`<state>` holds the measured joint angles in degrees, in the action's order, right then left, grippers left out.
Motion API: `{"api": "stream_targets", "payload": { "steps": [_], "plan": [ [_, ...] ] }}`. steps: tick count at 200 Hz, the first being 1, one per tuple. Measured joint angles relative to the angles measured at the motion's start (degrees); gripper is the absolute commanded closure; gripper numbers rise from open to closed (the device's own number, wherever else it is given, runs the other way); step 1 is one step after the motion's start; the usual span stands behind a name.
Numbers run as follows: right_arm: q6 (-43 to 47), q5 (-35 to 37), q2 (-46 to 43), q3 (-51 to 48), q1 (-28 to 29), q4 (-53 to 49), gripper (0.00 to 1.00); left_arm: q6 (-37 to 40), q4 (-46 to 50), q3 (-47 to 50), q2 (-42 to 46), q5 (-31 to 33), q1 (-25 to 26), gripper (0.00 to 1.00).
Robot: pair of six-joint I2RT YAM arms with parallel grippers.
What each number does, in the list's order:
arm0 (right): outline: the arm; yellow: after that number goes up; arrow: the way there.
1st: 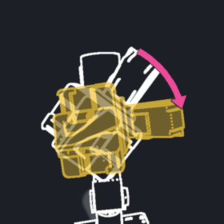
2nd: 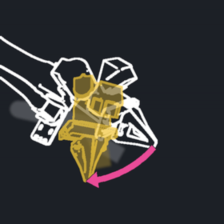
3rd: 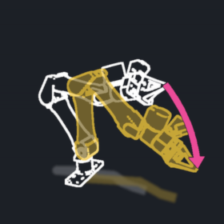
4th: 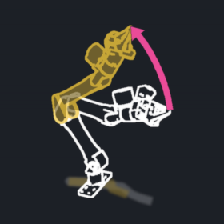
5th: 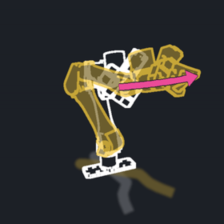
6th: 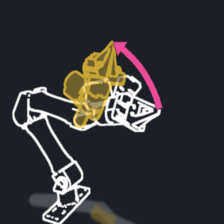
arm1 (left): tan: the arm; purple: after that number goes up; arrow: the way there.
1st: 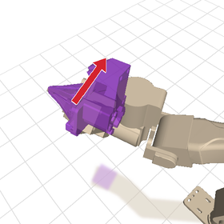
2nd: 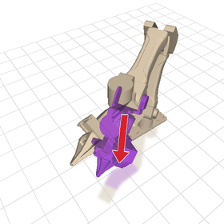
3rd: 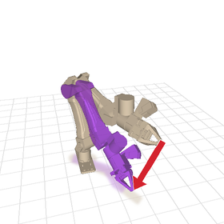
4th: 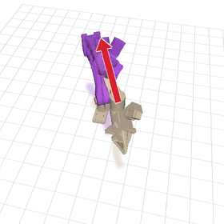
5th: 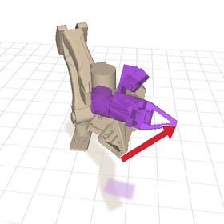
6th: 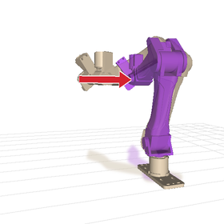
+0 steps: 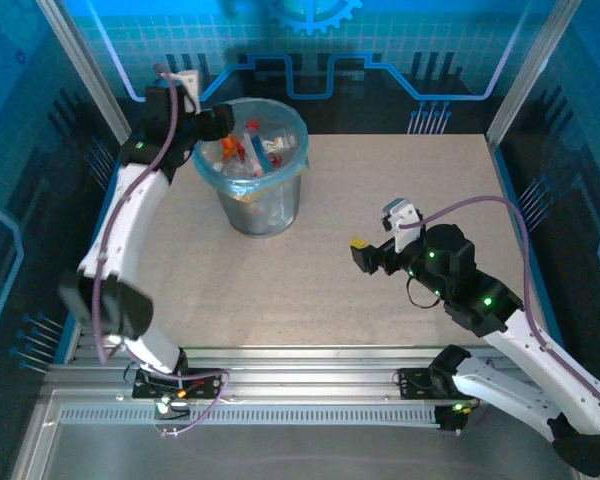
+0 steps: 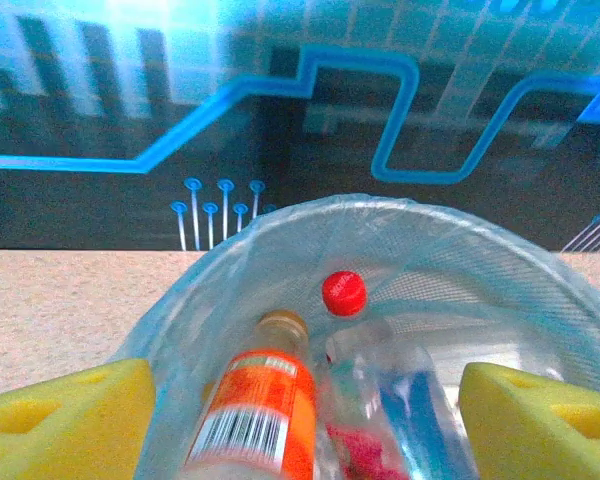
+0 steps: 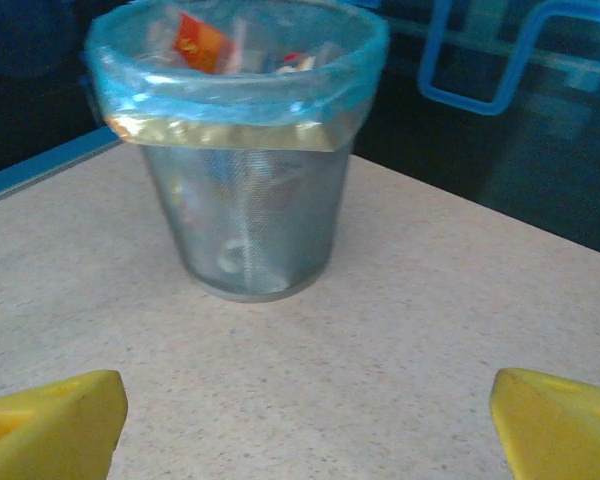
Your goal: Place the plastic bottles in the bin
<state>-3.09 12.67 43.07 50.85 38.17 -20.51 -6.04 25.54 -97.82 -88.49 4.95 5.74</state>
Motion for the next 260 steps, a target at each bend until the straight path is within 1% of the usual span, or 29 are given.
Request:
{"api": "stream_targets", "payload": {
  "steps": [14, 29, 53, 63, 79, 96, 110, 125, 138, 162, 188, 208, 229, 245, 253, 260],
  "plan": [
    [0.5, 1.4, 0.2, 0.0, -3.3, 0.0, 0.03, 0.0, -5.6, 10.2, 10.0, 2.6, 0.0, 0.14],
    [0.9, 1.9, 0.3, -1.5, -9.5, 1.4, 0.03, 0.0, -11.8, 22.3, 20.7, 6.3, 0.0, 0.13],
    [1.4, 0.8, 0.5, -8.0, -20.0, 5.8, 0.03, -0.1, -20.1, 39.8, 31.9, 12.2, 0.0, 0.12],
    [1.6, 0.1, 0.9, -11.8, -24.0, 8.5, 0.03, 0.0, -22.6, 46.5, 34.5, 14.1, 0.0, 0.12],
    [1.4, -0.8, 2.2, -17.5, -28.8, 13.0, 0.03, 0.0, -26.2, 57.1, 37.1, 16.8, 0.0, 0.12],
    [0.5, -1.2, 4.5, -22.9, -32.4, 18.3, 0.04, 0.0, -29.0, 66.5, 38.3, 19.1, 0.0, 0.12],
    [-0.2, -1.4, 6.9, -26.2, -34.2, 22.4, 0.04, 0.2, -33.0, 72.7, 38.9, 20.2, 0.0, 0.11],
    [-0.6, -1.6, 10.2, -28.5, -35.0, 27.2, 0.04, 0.4, -39.5, 78.5, 38.8, 20.9, 0.0, 0.11],
    [-0.6, -2.4, 13.2, -29.7, -35.1, 30.9, 0.04, 0.7, -43.7, 81.6, 37.9, 21.4, 0.0, 0.1],
    [-0.3, -3.5, 18.3, -31.2, -35.3, 38.0, 0.05, 1.5, -51.2, 83.9, 33.8, 21.8, 0.0, 0.09],
    [1.3, -5.9, 23.5, -31.6, -35.3, 43.7, 0.06, 2.1, -60.7, 85.4, 27.1, 21.6, 0.0, 0.08],
    [2.9, -9.2, 26.1, -32.2, -35.3, 49.4, 0.06, 2.6, -67.4, 86.1, 20.8, 19.8, 0.0, 0.07],
    [4.2, -13.2, 28.9, -32.5, -35.3, 55.3, 0.07, 3.7, -74.1, 86.2, 15.0, 16.1, -0.3, 0.06],
    [4.7, -16.7, 32.4, -32.6, -35.6, 60.5, 0.07, 5.0, -79.0, 86.1, 10.8, 13.2, -0.7, 0.05],
    [5.1, -18.2, 34.7, -32.6, -35.8, 63.1, 0.07, 5.4, -81.9, 86.0, 8.0, 11.8, -1.1, 0.02],
    [5.4, -19.3, 36.7, -32.6, -36.0, 65.0, 0.07, 5.9, -84.5, 85.9, 5.5, 10.8, -1.4, 0.01]
  ]
}}
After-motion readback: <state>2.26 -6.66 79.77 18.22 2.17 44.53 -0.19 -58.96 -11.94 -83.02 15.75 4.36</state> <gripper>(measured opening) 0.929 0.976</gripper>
